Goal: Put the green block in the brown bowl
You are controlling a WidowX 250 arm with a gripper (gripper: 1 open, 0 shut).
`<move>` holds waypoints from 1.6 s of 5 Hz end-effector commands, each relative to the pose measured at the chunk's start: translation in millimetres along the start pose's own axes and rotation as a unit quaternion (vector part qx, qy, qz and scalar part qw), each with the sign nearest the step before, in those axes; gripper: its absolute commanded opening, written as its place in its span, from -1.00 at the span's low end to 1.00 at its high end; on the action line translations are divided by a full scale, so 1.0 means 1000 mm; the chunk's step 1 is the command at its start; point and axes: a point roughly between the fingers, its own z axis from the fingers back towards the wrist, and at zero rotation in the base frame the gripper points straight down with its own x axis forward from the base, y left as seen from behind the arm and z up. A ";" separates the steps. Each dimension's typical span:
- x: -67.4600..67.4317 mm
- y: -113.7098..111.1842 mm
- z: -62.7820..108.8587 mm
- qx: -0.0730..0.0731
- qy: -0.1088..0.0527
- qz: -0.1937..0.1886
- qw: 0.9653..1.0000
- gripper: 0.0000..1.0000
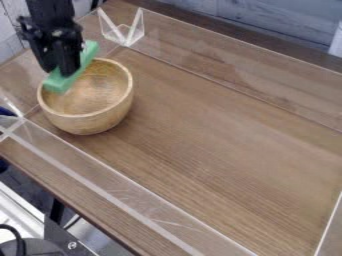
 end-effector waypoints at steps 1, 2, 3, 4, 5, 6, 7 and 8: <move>0.004 0.007 -0.006 0.026 -0.009 -0.001 1.000 -1.00; 0.004 0.005 -0.011 0.027 -0.006 -0.003 1.000 -1.00; 0.004 0.001 -0.009 0.023 -0.006 -0.004 1.000 -1.00; 0.004 -0.002 -0.006 0.018 -0.005 -0.005 1.000 -1.00; 0.004 -0.005 -0.004 0.014 -0.004 -0.005 1.000 -1.00; 0.007 -0.008 -0.003 0.012 -0.004 -0.007 1.000 -1.00; 0.009 -0.011 -0.002 0.011 -0.004 -0.009 1.000 -1.00; 0.011 -0.014 -0.001 0.010 -0.005 -0.012 1.000 -1.00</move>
